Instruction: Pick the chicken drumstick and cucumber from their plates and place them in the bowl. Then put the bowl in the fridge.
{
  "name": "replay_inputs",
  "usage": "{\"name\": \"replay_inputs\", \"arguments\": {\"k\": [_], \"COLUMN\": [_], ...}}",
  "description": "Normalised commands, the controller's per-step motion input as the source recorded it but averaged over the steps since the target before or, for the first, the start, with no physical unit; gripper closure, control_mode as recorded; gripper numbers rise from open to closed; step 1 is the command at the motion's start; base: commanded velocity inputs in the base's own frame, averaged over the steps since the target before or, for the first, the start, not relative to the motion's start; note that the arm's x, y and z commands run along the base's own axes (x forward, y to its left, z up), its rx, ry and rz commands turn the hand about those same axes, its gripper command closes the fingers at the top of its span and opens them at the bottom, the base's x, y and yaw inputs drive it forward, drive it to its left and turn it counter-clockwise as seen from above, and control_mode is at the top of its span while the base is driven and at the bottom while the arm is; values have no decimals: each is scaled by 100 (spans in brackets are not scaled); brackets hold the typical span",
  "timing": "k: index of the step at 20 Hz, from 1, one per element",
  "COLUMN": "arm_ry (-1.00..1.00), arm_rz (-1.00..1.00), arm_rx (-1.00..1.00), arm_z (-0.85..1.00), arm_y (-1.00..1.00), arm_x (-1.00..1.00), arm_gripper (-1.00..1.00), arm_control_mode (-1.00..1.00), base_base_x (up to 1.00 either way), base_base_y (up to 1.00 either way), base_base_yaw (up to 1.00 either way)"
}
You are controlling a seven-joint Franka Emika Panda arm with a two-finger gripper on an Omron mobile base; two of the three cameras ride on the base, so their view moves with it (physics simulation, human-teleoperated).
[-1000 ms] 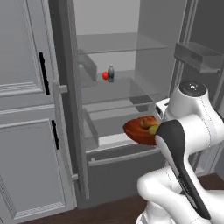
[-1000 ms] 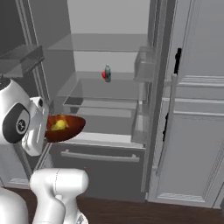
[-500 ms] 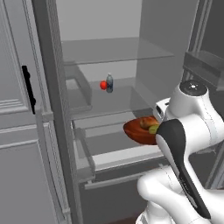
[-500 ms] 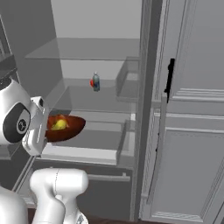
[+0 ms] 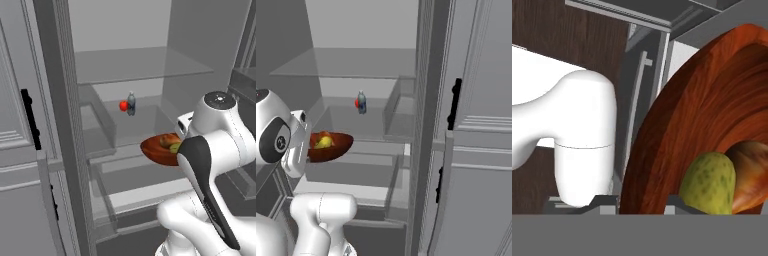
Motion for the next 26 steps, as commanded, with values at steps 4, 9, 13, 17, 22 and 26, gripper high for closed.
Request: {"name": "replay_inputs", "arguments": {"k": [4,9,13,17,22,26], "arm_ry": [0,0,0,0,0,0], "arm_rz": [0,0,0,0,0,0], "arm_rx": [0,0,0,0,0,0], "arm_z": [0,0,0,0,0,0], "arm_y": [0,0,0,0,0,0], "arm_x": [0,0,0,0,0,0], "arm_gripper": [100,100,100,100,100,100], "arm_control_mode": [100,100,100,100,100,100], "base_base_x": [42,50,47,41,37,24], "base_base_y": [1,5,6,1,2,0], "base_base_yaw": [0,0,0,0,0,0]}}
